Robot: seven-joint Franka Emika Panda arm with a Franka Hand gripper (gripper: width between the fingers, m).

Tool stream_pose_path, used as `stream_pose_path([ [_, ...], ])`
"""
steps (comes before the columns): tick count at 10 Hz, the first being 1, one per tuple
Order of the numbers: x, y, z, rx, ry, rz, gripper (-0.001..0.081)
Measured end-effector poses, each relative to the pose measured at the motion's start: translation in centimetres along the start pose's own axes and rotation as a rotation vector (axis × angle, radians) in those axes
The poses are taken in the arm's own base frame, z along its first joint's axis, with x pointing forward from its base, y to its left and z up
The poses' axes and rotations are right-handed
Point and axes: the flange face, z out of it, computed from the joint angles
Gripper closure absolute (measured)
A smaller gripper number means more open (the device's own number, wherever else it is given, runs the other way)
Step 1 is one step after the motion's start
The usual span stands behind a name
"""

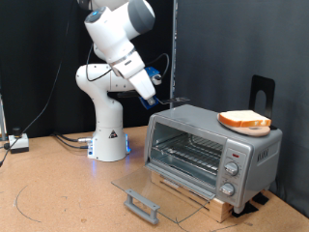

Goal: Make a piece of toast with the oven

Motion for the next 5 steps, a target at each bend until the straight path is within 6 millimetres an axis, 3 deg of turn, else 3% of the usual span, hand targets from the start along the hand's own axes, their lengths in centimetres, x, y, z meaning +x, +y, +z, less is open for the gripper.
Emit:
stream_pose_path([
  [3, -0.6, 2.9, -1.6, 0.036, -0.002, 0.009, 0.0389],
  [5, -0.5, 2.8, -1.0, 0.029, 0.006, -0.014, 0.0389],
])
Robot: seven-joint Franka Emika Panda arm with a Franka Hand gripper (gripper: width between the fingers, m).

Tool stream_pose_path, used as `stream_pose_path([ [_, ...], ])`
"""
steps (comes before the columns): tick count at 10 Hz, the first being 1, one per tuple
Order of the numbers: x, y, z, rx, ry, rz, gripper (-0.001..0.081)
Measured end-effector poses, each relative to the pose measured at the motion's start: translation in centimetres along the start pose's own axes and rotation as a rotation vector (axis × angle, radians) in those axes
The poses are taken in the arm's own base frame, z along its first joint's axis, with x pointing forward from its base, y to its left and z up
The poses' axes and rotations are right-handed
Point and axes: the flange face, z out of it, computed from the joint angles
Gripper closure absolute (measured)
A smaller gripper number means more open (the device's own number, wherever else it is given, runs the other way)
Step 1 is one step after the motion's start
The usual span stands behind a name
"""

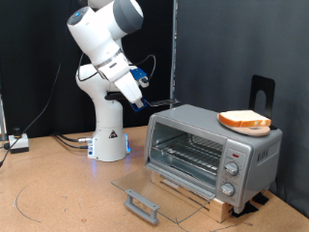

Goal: Make a piece of toast with the oven

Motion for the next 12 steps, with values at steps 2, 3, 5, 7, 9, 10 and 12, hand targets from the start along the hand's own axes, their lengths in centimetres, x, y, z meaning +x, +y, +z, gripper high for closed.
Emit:
stream_pose_path([
  [2, 0.6, -0.6, 1.7, -0.015, -0.028, -0.033, 0.0389],
  [3, 1.3, -1.1, 2.7, -0.049, -0.046, -0.030, 0.0389],
  [5, 3.6, -2.2, 4.4, -0.127, -0.043, -0.003, 0.0389],
  [7, 5.2, -3.3, 5.6, -0.145, -0.049, 0.025, 0.0389],
  [9, 5.9, -3.7, 6.9, -0.149, -0.095, 0.049, 0.0389],
  [10, 6.1, -3.7, 7.5, -0.156, -0.106, 0.062, 0.0389],
  [12, 6.7, -3.4, 8.4, -0.172, -0.076, 0.070, 0.0389],
])
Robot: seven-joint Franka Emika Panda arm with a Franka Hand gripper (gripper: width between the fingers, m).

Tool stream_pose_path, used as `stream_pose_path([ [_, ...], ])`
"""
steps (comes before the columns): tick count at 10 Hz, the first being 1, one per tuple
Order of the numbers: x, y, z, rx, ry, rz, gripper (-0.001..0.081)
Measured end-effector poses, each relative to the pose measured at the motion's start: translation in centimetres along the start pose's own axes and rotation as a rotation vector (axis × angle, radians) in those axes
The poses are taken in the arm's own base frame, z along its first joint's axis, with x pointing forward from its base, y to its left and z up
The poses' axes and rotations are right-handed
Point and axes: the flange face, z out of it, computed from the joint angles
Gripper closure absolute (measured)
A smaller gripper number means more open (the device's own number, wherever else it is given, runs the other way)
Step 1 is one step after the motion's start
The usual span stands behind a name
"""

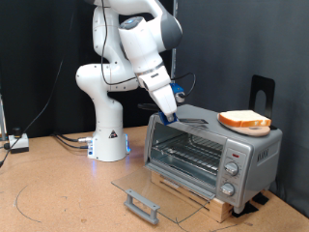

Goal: Make a piece of toast with the oven

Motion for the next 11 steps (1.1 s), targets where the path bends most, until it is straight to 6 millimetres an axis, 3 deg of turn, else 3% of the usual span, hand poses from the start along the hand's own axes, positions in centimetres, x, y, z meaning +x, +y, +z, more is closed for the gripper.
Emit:
stream_pose_path([
  [5, 1.4, -1.3, 1.2, 0.029, 0.017, -0.019, 0.0389],
  [11, 2.0, -1.3, 2.8, 0.018, 0.010, -0.004, 0.0389],
])
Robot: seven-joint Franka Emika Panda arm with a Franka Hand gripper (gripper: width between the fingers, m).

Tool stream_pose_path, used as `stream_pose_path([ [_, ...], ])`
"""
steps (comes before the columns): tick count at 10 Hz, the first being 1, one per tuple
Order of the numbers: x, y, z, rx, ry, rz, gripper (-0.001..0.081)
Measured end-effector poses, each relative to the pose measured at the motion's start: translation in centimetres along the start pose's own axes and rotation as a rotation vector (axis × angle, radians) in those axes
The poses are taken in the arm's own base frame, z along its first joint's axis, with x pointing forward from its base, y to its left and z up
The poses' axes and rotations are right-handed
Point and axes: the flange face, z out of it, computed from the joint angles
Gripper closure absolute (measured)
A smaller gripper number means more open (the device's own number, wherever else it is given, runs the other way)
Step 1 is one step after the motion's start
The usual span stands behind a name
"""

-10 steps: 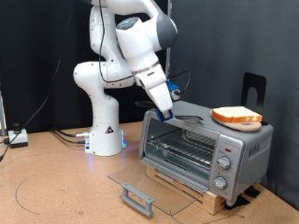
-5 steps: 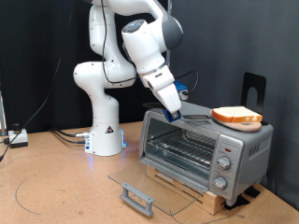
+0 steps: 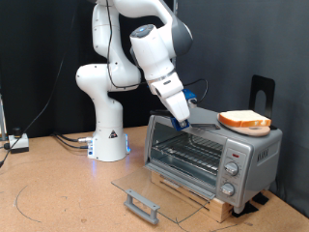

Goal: Make a piece of toast with the oven

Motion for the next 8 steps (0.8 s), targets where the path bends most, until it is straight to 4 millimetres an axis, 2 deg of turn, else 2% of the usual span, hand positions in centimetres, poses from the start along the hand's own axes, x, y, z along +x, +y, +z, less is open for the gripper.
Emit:
stream_pose_path([
  [8, 1.3, -0.7, -0.9, 0.044, 0.032, -0.019, 0.0389],
])
